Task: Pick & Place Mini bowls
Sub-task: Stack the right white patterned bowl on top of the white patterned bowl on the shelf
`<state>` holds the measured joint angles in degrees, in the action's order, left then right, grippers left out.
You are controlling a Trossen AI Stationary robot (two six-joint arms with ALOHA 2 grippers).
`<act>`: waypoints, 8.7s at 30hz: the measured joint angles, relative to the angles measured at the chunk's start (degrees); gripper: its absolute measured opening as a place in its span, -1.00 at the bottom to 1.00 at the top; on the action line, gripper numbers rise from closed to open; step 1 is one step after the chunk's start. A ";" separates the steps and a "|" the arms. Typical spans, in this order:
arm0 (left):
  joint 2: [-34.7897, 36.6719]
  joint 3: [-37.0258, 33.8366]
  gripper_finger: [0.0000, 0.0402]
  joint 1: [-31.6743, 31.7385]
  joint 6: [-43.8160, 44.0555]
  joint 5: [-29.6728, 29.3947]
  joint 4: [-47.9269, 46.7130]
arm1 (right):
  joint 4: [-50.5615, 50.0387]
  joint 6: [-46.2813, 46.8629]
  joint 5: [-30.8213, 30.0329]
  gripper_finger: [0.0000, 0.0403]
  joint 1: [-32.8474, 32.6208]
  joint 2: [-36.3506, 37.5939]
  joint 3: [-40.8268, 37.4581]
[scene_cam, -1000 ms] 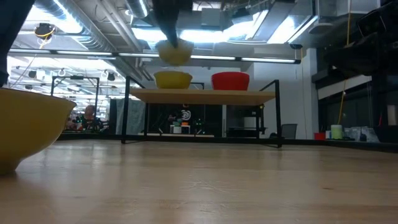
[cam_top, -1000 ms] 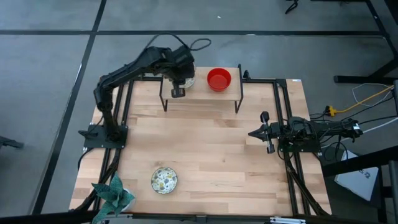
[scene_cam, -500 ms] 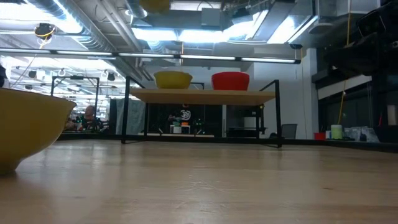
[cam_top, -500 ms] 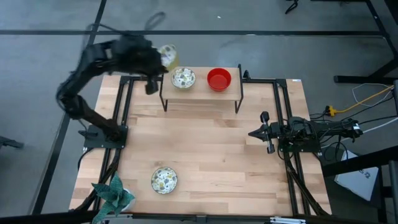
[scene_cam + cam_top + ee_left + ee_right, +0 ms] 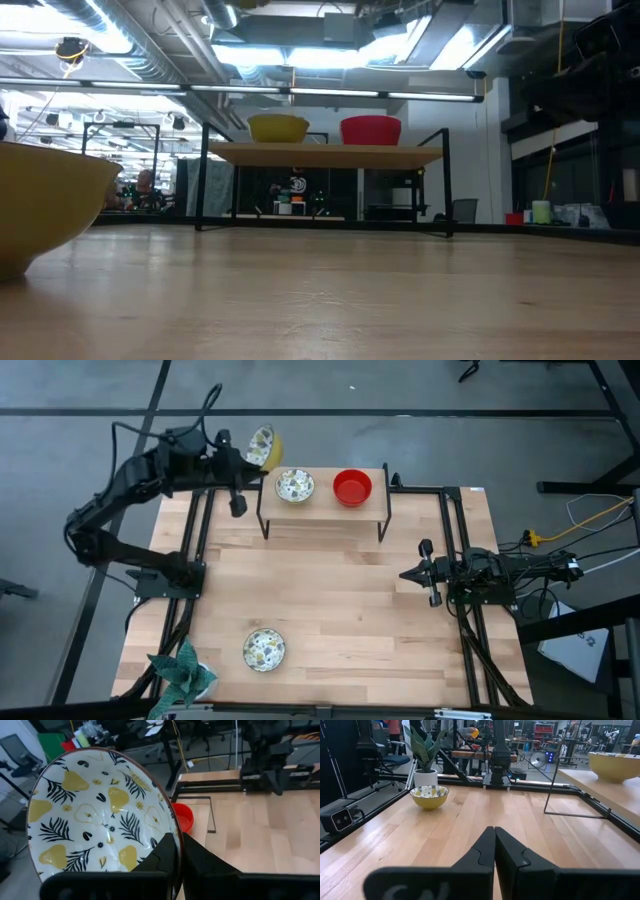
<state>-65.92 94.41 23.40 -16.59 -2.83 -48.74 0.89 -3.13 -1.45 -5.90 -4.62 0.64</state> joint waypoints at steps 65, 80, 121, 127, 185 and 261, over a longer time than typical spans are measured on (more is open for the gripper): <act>-13.78 -21.77 -0.98 7.48 -6.58 4.97 13.25 | 0.00 0.01 -0.46 -0.97 -0.01 0.00 0.00; -14.91 -21.77 -0.98 7.45 -7.67 3.91 11.21 | 0.02 -0.08 -0.46 -0.97 -0.01 -0.02 0.00; -14.85 -21.75 -0.91 7.48 -6.53 3.21 9.54 | 0.02 0.11 -0.46 -0.97 0.00 -0.02 0.00; -14.83 -21.72 -0.82 7.45 -6.21 2.48 9.54 | 0.02 0.11 -0.46 -0.97 0.00 -0.02 0.00; -14.54 -30.19 -0.99 -2.40 25.72 -32.08 28.44 | 0.02 1.33 -0.46 -0.97 -0.01 -0.02 0.00; -6.54 -29.64 -0.99 26.54 -6.65 33.14 28.28 | -0.02 1.42 0.04 -0.97 -0.01 -0.02 0.00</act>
<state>-72.47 64.77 49.94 -23.23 30.31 -20.47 0.86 -1.72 -1.41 -5.90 -4.64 0.64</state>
